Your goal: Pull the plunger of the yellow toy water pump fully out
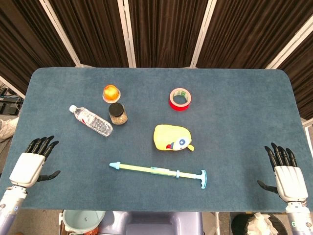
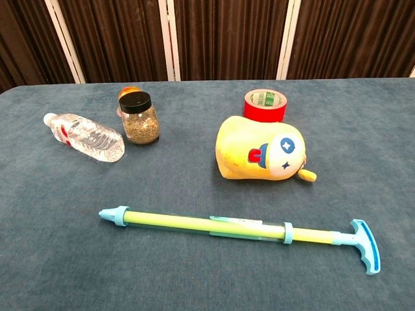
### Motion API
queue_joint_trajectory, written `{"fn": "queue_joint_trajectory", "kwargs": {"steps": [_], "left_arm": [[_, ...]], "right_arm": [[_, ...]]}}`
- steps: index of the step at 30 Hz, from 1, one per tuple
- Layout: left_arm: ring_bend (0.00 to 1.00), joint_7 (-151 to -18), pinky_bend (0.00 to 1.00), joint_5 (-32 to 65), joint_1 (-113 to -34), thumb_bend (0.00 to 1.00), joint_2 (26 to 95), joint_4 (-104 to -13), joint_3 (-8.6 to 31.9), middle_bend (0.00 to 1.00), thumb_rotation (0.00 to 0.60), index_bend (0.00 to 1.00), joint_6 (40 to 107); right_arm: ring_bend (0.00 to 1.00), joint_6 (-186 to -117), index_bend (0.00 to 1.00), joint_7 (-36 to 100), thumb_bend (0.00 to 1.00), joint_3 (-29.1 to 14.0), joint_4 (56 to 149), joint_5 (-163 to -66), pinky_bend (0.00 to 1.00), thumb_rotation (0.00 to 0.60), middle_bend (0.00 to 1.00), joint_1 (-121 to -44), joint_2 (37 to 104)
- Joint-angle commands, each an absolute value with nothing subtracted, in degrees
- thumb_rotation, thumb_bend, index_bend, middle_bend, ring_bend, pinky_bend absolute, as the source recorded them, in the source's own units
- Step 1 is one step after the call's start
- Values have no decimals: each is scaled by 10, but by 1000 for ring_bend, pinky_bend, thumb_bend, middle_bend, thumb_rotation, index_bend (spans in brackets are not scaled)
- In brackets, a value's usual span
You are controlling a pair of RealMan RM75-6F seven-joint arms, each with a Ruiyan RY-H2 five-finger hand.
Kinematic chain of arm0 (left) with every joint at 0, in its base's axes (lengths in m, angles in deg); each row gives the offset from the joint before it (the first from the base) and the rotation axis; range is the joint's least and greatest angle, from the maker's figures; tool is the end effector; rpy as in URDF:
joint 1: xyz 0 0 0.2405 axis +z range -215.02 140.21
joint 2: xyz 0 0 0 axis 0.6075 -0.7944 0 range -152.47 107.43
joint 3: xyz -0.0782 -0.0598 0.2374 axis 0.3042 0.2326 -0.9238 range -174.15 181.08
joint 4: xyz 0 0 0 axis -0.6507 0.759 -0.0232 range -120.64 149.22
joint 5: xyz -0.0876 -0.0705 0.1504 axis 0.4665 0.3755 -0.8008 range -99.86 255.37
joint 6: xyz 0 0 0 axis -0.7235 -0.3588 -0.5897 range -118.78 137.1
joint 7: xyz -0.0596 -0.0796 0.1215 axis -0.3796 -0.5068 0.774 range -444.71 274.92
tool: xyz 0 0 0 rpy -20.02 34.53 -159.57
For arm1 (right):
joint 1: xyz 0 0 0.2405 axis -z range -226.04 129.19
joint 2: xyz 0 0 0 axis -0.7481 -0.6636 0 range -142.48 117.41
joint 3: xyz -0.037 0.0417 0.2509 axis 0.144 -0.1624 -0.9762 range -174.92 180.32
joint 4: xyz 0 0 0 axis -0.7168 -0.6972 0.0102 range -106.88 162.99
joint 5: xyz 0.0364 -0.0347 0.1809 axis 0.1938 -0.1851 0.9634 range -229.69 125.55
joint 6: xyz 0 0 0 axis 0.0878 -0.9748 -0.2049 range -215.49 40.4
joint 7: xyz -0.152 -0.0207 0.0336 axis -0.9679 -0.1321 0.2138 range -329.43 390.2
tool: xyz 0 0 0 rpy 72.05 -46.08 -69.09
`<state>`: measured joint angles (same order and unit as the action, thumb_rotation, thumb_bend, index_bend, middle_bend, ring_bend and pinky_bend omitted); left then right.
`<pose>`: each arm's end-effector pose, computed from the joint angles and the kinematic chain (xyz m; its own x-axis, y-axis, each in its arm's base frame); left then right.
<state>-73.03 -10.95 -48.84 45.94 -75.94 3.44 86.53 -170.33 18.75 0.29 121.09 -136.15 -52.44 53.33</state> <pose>-0.2863 0.2141 0.1291 0.5668 0.1089 0.8166 0.8183 -0.1889 -0.5428 -0.3093 -0.1856 0.1640 0.5331 -0.0648 0.8436 -0.8443 0.0230 0.5354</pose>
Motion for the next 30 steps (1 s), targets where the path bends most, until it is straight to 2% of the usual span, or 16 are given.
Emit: {"fn": "queue_joint_trajectory", "kwargs": {"steps": [1,8,14,21,30], "left_arm": [[63,-700,98,-105,-490,154,482,-743,41,51,600,151,871],[63,-723,100,-135,-512,155,513,-720,38,63,600,232,859],[63,-699,134,-180,-534,154,599,-647,56,79,600,352,892],[63,-698,134,-176,-571,154,637,-657,57,89,600,414,837],[63,-697,134,-162,-603,155,684,-639,60,97,600,464,793]], "right_arm": [[0,-1695,57,178,0,-2,1209,-1350,0,600,0,-529,539],[0,-1681,56,178,0,-11,1211,-1340,0,600,0,-540,542],[0,-1637,57,157,0,-21,1213,-1316,0,600,0,-566,547],[0,-1592,57,97,0,-42,1217,-1281,0,600,0,-607,558],[0,-1592,57,53,0,-61,1237,-1250,0,600,0,-626,559]]}}
